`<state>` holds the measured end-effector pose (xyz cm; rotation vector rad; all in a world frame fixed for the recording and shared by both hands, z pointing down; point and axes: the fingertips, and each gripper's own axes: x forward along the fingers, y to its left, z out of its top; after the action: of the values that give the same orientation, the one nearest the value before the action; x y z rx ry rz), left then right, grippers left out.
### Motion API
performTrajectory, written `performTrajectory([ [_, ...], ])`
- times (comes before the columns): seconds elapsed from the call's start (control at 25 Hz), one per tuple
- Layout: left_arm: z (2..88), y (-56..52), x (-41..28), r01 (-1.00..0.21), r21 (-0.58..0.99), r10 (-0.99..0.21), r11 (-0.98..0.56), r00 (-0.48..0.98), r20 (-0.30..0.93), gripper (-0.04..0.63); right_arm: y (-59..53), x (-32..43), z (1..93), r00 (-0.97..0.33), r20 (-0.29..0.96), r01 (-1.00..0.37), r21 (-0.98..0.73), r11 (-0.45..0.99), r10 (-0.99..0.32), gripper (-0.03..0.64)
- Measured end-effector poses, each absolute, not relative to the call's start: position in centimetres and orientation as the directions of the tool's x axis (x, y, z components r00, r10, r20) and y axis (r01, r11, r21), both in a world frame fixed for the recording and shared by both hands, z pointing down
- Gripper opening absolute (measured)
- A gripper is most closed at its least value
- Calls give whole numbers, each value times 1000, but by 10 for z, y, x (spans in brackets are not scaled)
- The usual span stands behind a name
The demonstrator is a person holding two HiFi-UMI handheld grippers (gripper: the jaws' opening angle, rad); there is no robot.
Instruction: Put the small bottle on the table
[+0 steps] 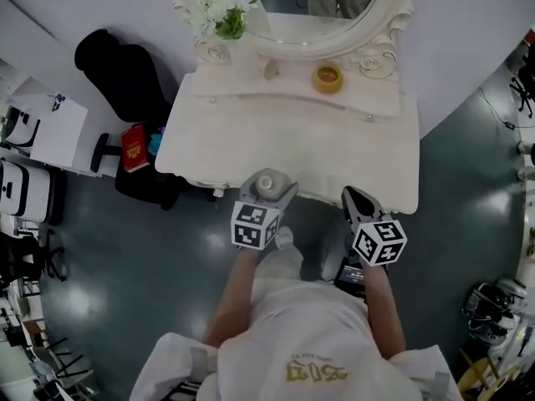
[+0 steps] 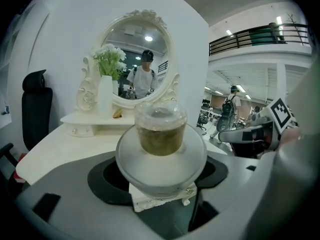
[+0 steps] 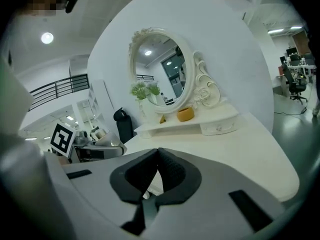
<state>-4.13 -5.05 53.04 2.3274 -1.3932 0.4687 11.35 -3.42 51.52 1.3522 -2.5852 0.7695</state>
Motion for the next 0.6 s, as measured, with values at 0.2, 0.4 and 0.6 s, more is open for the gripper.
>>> performTrajectory([
  [0.2, 539, -88, -68, -875, 172, -738, -452, 476, 479, 347, -68, 88, 519, -565, 351, -816, -373, 441, -747, 14],
  [0.4, 544, -119, -86, -860, 183, -720, -476, 500, 481, 347, -94, 66, 522, -546, 365, -829, -362, 426, -754, 12],
  [0.6, 548, -143, -104, -847, 195, -704, -494, 522, 481, 347, -115, 47, 520, -523, 365, -844, -348, 409, -770, 12],
])
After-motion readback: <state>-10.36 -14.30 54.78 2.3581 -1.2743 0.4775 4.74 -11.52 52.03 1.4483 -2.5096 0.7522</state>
